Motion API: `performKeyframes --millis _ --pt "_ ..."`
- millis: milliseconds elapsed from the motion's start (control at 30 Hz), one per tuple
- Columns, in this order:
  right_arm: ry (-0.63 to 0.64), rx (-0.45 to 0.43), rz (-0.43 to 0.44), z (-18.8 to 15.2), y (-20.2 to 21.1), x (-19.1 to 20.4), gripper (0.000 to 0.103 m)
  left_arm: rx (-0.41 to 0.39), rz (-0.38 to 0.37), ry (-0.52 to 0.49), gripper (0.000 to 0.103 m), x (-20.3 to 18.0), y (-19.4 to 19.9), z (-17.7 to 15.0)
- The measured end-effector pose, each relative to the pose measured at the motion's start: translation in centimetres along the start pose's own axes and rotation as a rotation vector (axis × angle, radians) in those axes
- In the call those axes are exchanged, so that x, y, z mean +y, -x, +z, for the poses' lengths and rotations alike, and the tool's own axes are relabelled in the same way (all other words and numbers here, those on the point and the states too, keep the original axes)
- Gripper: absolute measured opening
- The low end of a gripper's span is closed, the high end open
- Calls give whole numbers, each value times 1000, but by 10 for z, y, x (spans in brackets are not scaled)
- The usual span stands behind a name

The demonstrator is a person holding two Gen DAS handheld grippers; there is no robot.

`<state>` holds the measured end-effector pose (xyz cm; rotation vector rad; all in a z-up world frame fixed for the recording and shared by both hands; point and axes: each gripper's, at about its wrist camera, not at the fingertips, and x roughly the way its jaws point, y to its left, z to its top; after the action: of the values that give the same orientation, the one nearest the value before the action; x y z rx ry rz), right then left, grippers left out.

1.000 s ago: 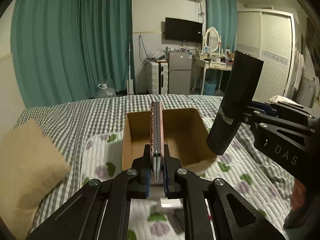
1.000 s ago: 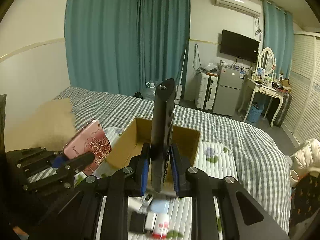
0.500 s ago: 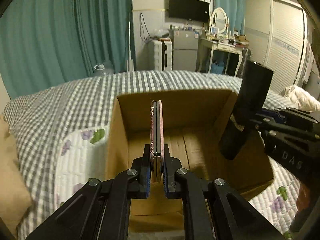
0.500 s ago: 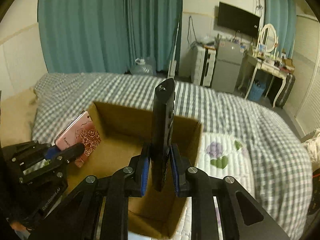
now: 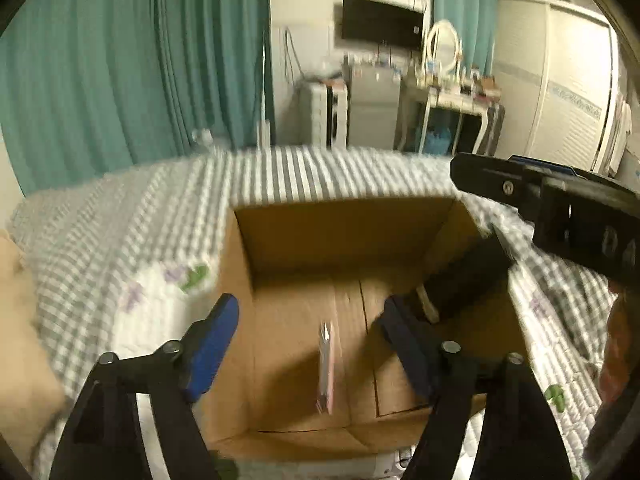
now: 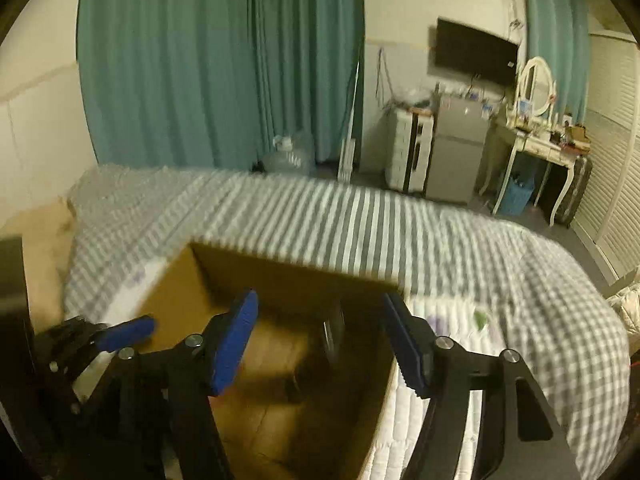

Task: Organize rigid objects
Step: 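Grasp the red-capped white bottle with the right tool while the left tool grasps the black power bank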

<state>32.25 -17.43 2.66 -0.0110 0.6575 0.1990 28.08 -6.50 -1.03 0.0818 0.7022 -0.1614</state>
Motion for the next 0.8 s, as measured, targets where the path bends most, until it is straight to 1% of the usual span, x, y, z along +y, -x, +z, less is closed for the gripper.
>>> performKeyframes --millis 33,67,100,167,233,333,400,433,467,533,600,700,733,800 --pt "-6 -11 1 5 9 0 64 -10 9 -8 78 0 11 3" --pt "-16 -25 -2 10 21 -1 64 -18 17 -13 81 1 22 6" --pt "-23 -35 -4 13 31 -1 64 -32 23 -13 88 3 36 8" --pt "-35 -58 -8 18 59 -3 65 -61 28 -7 95 7 60 8" --pt "-34 -70 -9 17 87 -2 67 -88 35 -3 97 10 84 4" --pt "-18 -82 -15 8 126 2 73 -99 44 -3 102 13 113 -10" --pt "-12 -79 -12 -3 143 5 76 -96 22 -2 103 16 126 -25" --pt "-9 -61 -3 -14 153 7 81 -90 13 -2 103 17 130 -33" --pt "-11 -40 7 -23 158 8 87 -81 20 -1 103 18 134 -42" --pt "-16 10 32 -49 167 10 90 -64 42 13 103 19 139 -61" --pt "-8 37 35 -69 170 12 90 -46 39 40 103 21 139 -79" --pt "65 90 4 -109 165 21 90 -13 44 84 103 21 134 -106" --pt "83 117 -4 -125 158 24 90 -6 52 97 103 20 130 -116" --pt "86 169 8 -145 144 20 90 12 72 123 103 18 123 -130"
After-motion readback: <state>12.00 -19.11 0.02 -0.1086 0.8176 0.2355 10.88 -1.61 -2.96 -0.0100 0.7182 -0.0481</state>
